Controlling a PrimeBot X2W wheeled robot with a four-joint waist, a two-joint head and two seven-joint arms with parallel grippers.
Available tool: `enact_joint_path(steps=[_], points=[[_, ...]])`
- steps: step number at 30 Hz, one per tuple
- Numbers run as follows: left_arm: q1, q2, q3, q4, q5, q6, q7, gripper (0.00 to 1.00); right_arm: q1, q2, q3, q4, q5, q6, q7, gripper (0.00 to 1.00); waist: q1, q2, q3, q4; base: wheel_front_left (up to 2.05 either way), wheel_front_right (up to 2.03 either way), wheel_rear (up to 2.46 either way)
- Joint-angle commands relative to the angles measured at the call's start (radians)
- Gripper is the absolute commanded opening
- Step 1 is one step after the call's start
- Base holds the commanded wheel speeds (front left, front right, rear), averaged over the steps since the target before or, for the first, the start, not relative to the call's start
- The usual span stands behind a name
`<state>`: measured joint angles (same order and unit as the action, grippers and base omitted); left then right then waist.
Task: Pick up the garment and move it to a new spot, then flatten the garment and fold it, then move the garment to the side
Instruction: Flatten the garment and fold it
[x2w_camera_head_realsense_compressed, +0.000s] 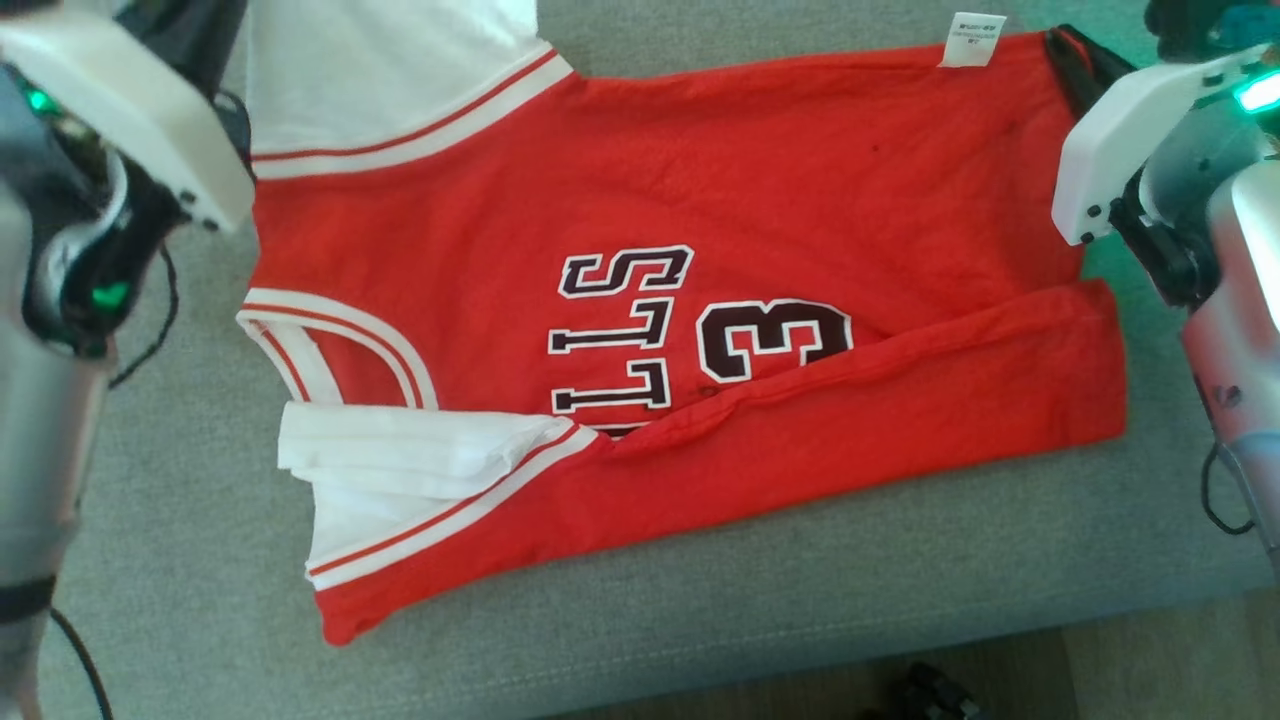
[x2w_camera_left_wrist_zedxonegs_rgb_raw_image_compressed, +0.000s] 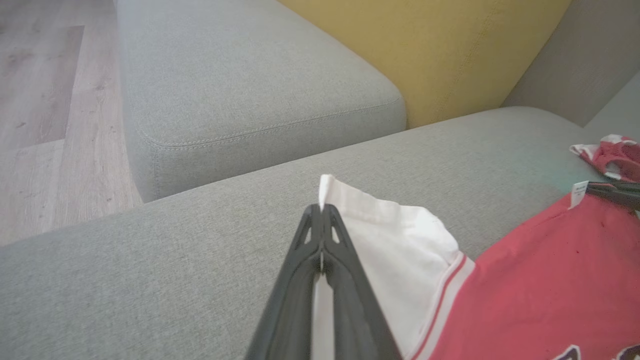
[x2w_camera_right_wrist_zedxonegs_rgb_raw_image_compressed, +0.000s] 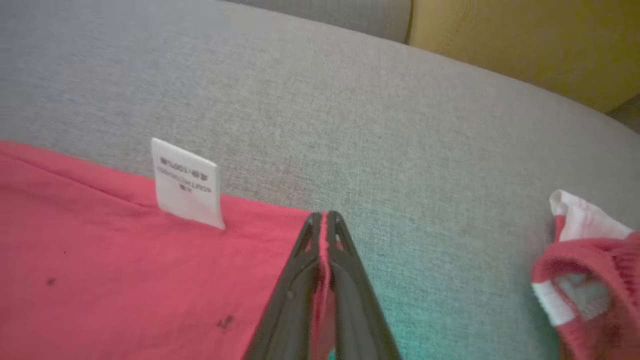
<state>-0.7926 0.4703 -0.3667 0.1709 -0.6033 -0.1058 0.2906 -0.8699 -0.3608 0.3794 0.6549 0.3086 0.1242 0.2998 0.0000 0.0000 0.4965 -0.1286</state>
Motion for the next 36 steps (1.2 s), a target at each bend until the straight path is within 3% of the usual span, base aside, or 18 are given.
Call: enact_joint_path(steps=[1, 7, 13, 19, 26, 35, 36], points=[[0.007, 0.049, 0.059, -0.057, -0.015, 0.006, -0.026, 0.0, 0.018, -0.016, -0.001, -0.04, 0.011, 0.007, -0.036, 0.0, 0.0, 0.0, -0.022, -0.004, 0.0, 0.0, 0.0], [0.108, 0.053, 0.083, -0.151, -0.033, 0.026, -0.078, 0.0, 0.07, -0.019, -0.014, -0.095, 0.022, 0.007, -0.097, 0.0, 0.0, 0.0, -0.068, -0.005, 0.0, 0.0, 0.0], [0.299, 0.056, 0.114, -0.323, -0.051, 0.08, -0.13, 0.0, 0.209, -0.033, -0.049, -0.227, 0.034, 0.007, -0.132, 0.0, 0.0, 0.0, -0.122, -0.001, 0.0, 0.0, 0.0], [0.536, 0.051, 0.148, -0.485, -0.065, 0.151, -0.182, 0.0, 0.4, -0.03, -0.123, -0.402, 0.02, 0.007, -0.116, 0.0, 0.0, 0.0, -0.172, 0.009, 0.0, 0.0, 0.0], [0.779, 0.001, 0.142, -0.593, -0.081, 0.213, -0.248, 0.0, 0.617, 0.008, -0.231, -0.571, -0.01, 0.007, -0.065, 0.0, 0.0, 0.0, -0.207, 0.025, 0.0, 0.0, 0.0], [0.906, -0.083, 0.069, -0.506, -0.118, 0.196, -0.315, 0.0, 0.724, 0.064, -0.288, -0.607, -0.041, 0.007, -0.037, 0.0, 0.0, 0.0, -0.222, 0.042, 0.0, 0.0, 0.0], [0.908, -0.09, 0.06, -0.489, -0.121, 0.191, -0.319, 0.0, 0.726, 0.066, -0.292, -0.605, -0.044, 0.007, -0.037, 0.06, 0.0, 0.0, -0.223, 0.043, 0.0, 0.0, 0.0]])
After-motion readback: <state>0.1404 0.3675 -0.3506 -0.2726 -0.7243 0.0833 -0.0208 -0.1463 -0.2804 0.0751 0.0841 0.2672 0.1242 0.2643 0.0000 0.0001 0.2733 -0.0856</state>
